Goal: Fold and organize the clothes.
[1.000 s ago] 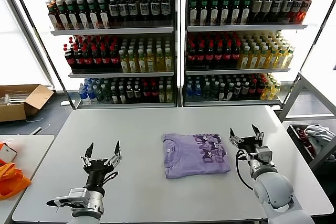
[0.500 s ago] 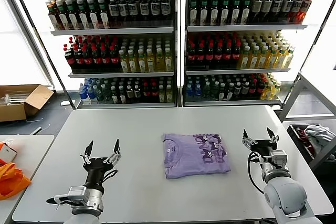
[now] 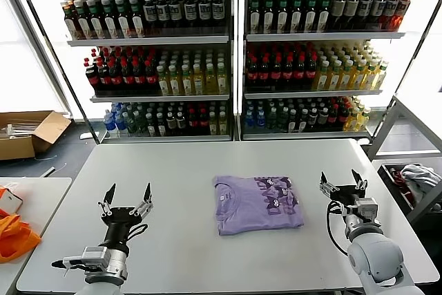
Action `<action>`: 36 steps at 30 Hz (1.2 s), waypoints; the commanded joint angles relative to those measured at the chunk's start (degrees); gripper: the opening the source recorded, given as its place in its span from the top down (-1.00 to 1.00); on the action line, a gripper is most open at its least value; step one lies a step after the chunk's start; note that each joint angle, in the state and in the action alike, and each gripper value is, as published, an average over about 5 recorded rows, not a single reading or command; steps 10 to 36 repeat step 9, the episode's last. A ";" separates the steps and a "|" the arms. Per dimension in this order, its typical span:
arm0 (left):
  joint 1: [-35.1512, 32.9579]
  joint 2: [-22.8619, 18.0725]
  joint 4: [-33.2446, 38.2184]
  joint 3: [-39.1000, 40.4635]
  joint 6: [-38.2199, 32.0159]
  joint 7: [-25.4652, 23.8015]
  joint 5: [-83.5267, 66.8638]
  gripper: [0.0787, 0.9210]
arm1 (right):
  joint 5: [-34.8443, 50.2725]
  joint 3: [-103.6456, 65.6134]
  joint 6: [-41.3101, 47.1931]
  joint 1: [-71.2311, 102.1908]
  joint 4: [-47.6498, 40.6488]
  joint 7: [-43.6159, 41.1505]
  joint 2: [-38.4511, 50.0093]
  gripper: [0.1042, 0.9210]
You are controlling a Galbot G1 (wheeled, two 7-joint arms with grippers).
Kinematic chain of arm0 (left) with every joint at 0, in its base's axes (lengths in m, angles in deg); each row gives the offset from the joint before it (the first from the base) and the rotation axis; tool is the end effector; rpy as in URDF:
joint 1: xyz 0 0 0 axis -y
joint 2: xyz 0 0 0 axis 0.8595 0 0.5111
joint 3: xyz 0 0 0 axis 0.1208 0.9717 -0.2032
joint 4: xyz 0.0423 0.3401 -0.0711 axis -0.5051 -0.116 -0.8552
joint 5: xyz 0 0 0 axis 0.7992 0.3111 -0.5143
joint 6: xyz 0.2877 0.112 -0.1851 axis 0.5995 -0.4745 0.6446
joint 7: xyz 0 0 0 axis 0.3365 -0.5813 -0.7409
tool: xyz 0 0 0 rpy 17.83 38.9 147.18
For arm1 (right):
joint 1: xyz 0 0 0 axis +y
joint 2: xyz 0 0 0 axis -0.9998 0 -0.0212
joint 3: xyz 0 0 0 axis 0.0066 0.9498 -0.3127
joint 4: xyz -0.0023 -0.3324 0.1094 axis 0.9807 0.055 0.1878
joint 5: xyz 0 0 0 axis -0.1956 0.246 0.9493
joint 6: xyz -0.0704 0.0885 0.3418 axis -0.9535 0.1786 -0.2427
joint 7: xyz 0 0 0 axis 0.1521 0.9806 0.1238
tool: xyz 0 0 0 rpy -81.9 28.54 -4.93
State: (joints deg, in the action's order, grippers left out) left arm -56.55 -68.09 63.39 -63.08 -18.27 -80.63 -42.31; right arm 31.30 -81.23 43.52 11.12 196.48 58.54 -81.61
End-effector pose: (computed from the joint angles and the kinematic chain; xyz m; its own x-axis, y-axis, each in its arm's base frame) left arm 0.2058 0.0348 -0.2658 -0.9980 -0.0522 0.0359 -0.0500 0.9970 0.0589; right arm 0.2987 -0.1083 -0.2533 -0.9653 0.1316 0.2257 0.0838 0.9742 -0.2096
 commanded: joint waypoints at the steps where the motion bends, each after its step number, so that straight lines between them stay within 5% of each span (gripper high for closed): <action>1: -0.21 0.06 0.47 -0.69 0.33 -1.24 -1.05 -0.77 | -0.39 0.07 0.28 0.28 -0.40 -0.01 0.28 -0.76; 36: -0.52 -0.47 0.98 0.17 0.08 -1.22 -1.52 -0.77 | -0.96 -0.67 0.27 1.65 0.40 0.07 -0.42 -0.76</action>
